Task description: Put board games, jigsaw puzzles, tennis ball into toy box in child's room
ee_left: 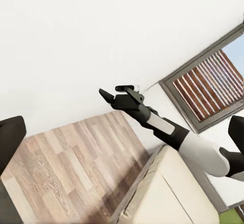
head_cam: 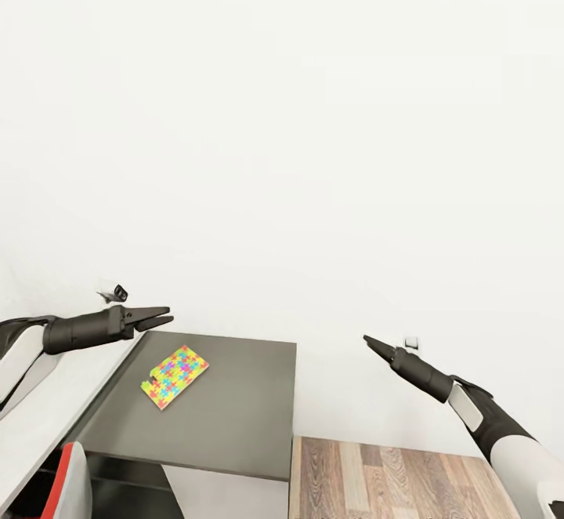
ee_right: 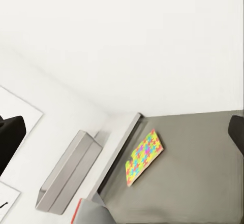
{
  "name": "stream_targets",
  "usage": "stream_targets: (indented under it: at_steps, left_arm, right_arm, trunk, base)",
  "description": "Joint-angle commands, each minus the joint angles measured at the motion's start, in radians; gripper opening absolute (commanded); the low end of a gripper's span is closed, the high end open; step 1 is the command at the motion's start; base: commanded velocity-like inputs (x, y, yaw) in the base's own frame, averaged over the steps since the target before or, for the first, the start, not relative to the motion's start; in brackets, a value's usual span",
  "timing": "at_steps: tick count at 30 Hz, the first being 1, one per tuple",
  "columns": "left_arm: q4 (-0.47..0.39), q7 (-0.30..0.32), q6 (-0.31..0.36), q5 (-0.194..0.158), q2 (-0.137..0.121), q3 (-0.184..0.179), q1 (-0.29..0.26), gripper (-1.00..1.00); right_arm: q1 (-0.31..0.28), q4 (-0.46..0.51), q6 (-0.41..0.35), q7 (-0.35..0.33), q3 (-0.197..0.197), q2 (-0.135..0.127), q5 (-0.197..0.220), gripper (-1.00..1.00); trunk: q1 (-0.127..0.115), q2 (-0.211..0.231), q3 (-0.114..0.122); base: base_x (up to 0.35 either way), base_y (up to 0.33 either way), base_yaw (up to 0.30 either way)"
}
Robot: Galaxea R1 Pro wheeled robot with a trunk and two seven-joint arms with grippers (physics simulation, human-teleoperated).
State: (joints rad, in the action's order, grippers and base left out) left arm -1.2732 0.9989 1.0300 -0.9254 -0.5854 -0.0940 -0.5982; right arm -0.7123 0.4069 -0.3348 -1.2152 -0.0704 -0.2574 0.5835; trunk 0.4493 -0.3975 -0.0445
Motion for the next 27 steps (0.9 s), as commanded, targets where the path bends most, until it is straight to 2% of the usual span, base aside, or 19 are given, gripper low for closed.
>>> stream_targets:
  at_steps: [1,6,10,12,14,16,17,21,23,27]
  left_arm:
    - [0.004,-0.004,0.004,0.003,0.0,-0.001,-0.002,1.0]
    - [0.013,-0.104,0.004,0.02,0.005,0.001,-0.008,1.0]
    - [0.02,-0.247,0.004,0.021,0.045,0.001,-0.036,1.0]
    - [0.029,-0.351,0.004,0.02,0.068,0.001,-0.054,1.0]
    - [0.032,-0.406,0.003,0.02,0.085,0.001,-0.06,1.0]
    - [0.037,-0.527,0.003,0.021,0.135,0.0,-0.079,1.0]
    - [0.041,-0.561,0.002,0.021,0.151,0.0,-0.085,1.0]
    - [0.151,-0.88,-0.018,0.046,0.293,-0.002,-0.147,1.0]
    - [0.211,-1.0,-0.047,0.053,0.344,-0.005,-0.174,1.0]
    - [0.262,-1.081,-0.101,0.057,0.373,-0.008,-0.189,1.0]
  right_arm:
    - [-0.001,-0.004,-0.01,-0.003,-0.001,-0.003,0.004,1.0]
    - [-0.001,-0.019,-0.01,-0.004,-0.013,-0.017,0.004,1.0]
    - [-0.001,-0.022,-0.01,0.001,-0.024,-0.02,0.004,1.0]
    - [-0.001,-0.022,-0.01,0.01,-0.026,-0.02,0.004,1.0]
    - [-0.001,-0.023,-0.01,0.015,-0.027,-0.02,0.004,1.0]
    - [-0.001,-0.022,-0.01,0.024,-0.027,-0.02,0.004,1.0]
    - [-0.001,-0.022,-0.01,0.025,-0.028,-0.021,0.004,1.0]
    - [-0.001,-0.022,-0.01,0.029,-0.028,-0.024,0.004,1.0]
    - [-0.001,-0.022,-0.01,0.029,-0.028,-0.03,0.004,1.0]
    - [-0.001,-0.022,-0.01,0.03,-0.028,-0.037,0.004,1.0]
  trunk:
    - [0.001,-0.002,-0.004]
    - [0.001,-0.002,-0.011]
    - [0.001,-0.002,-0.017]
    - [0.001,-0.002,-0.02]
    - [0.001,-0.002,-0.023]
    - [0.001,-0.002,-0.026]
    - [0.001,-0.002,-0.027]
    - [0.001,-0.002,-0.033]
    - [0.001,-0.002,-0.036]
    - [0.001,-0.002,-0.042]
  base:
    - [0.0,0.0,-0.057]
    - [0.0,0.0,-0.067]
    - [0.0,0.0,-0.072]
    - [0.0,0.0,-0.073]
    - [0.0,0.0,-0.073]
    - [0.0,0.0,-0.073]
    - [0.0,0.0,-0.073]
    - [0.0,0.0,-0.073]
    - [0.0,0.0,-0.073]
    - [0.0,0.0,-0.073]
